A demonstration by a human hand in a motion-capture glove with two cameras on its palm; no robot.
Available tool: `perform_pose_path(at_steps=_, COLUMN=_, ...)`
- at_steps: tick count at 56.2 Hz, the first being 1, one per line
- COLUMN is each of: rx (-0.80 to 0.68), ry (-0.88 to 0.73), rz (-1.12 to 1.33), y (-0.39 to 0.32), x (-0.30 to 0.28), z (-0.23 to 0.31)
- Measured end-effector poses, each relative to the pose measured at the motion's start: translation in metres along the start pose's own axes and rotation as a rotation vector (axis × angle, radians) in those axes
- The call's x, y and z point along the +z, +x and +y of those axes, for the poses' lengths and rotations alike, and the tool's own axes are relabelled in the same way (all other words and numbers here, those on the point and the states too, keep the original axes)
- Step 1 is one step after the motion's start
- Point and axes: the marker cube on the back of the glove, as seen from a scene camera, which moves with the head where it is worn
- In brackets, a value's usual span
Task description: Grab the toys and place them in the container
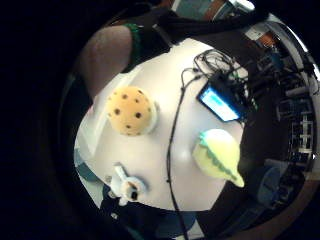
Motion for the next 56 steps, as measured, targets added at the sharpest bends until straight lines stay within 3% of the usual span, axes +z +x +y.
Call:
perform_pose_path(at_steps=18, rx=-0.047, ry=-0.146, rz=0.052, y=0.019, x=0.083, z=-0.022)
perform_pose_path(at_steps=32, rx=-0.111, ry=-0.050, rz=0.136, y=0.012, x=0.117, z=-0.027)
perform_pose_path(at_steps=45, rx=-0.072, ry=0.018, rz=0.062, y=0.009, x=0.093, z=-0.027)
perform_pose_path(at_steps=56, rx=-0.122, ry=0.138, rz=0.086, y=-0.046, x=0.007, z=-0.004)
